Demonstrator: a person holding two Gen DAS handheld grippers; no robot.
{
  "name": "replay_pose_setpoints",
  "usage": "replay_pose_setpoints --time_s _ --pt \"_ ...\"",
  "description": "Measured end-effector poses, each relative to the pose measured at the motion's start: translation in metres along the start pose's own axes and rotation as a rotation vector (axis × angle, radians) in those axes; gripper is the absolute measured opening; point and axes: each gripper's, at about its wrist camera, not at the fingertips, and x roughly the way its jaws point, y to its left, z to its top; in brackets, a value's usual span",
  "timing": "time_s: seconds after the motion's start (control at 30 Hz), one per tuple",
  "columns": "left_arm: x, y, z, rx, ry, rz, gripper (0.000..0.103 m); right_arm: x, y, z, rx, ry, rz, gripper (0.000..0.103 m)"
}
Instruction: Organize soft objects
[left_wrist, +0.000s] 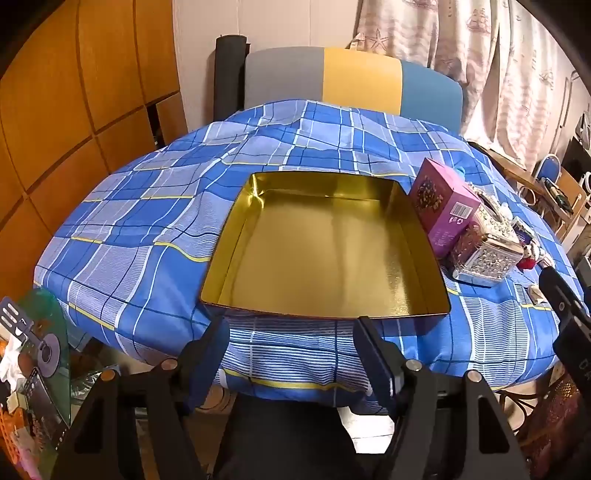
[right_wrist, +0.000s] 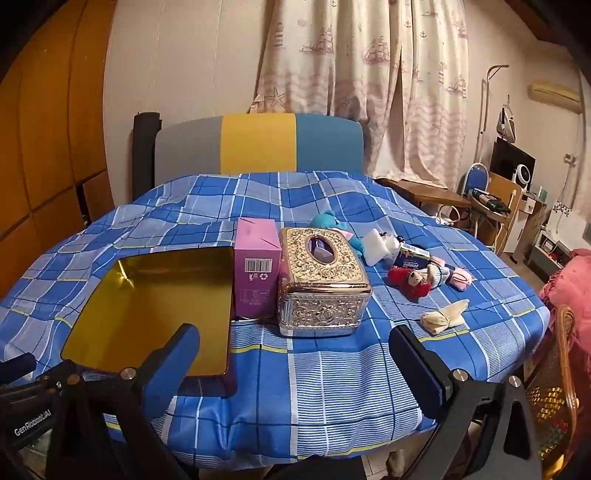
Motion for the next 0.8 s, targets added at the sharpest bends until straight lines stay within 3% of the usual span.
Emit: replay_pose_setpoints --time_s 0.8 --pt "-0.0081 -0.0036 -0.0004 0.015 -0.034 -0.040 0.071 -0.0031 -0.0060 0.0018 0.011 -0.024 -0.049 0.103"
